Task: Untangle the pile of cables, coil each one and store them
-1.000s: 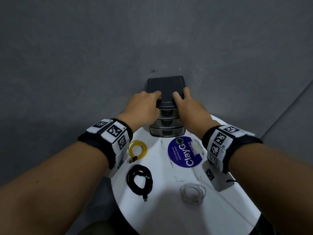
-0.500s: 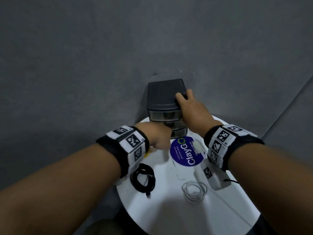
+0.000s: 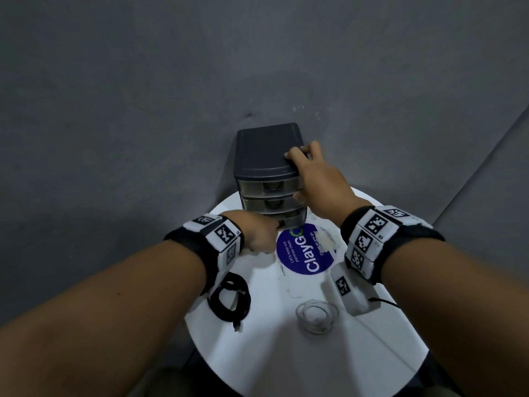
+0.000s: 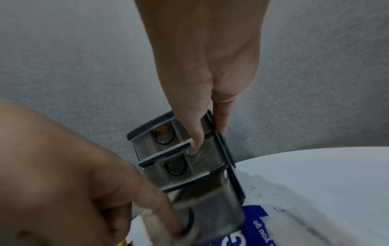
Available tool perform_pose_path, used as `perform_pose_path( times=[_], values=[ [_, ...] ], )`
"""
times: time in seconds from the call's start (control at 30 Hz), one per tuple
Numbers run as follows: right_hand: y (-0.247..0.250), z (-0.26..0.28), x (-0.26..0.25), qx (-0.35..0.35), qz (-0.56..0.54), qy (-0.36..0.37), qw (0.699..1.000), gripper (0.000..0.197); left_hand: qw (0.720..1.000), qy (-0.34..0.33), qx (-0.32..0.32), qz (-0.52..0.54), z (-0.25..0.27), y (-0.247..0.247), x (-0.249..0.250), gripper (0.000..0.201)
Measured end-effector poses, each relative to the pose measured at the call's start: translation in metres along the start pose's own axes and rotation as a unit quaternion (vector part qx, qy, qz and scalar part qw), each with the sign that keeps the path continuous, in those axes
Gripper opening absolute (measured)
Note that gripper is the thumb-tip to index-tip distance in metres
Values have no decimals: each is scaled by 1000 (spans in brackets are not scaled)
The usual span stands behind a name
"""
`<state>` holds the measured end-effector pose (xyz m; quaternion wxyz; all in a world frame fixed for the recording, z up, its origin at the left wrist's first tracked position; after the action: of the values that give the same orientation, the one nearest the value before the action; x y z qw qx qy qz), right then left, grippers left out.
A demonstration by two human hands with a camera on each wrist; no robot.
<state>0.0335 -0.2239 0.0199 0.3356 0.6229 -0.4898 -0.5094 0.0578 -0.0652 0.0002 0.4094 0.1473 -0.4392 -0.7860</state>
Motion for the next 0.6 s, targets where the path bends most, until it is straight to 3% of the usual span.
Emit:
perform_pose_path(
  times=[0.17,0.4,0.6],
  values=[
    [-2,-1,-4,4,10,-3,1000,70,990,3,-136,44,12,-7,0,48],
    [-2,-2,-6,0,4,-8,1000,66,992,-15,-119,51,36,-23,2,35],
    [5,-4,-6,-38,-12,-14,999,77,990,-20,-128,59,40,-28,1,45]
  ],
)
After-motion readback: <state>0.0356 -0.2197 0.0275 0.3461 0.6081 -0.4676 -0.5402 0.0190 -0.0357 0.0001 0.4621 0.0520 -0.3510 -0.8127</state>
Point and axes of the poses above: each hand's wrist, its own z-axis away from the middle knuckle, its own y-axis out of the back of the hand, x = y × z, the point moved 1 cm from there along -z, towards the middle knuckle
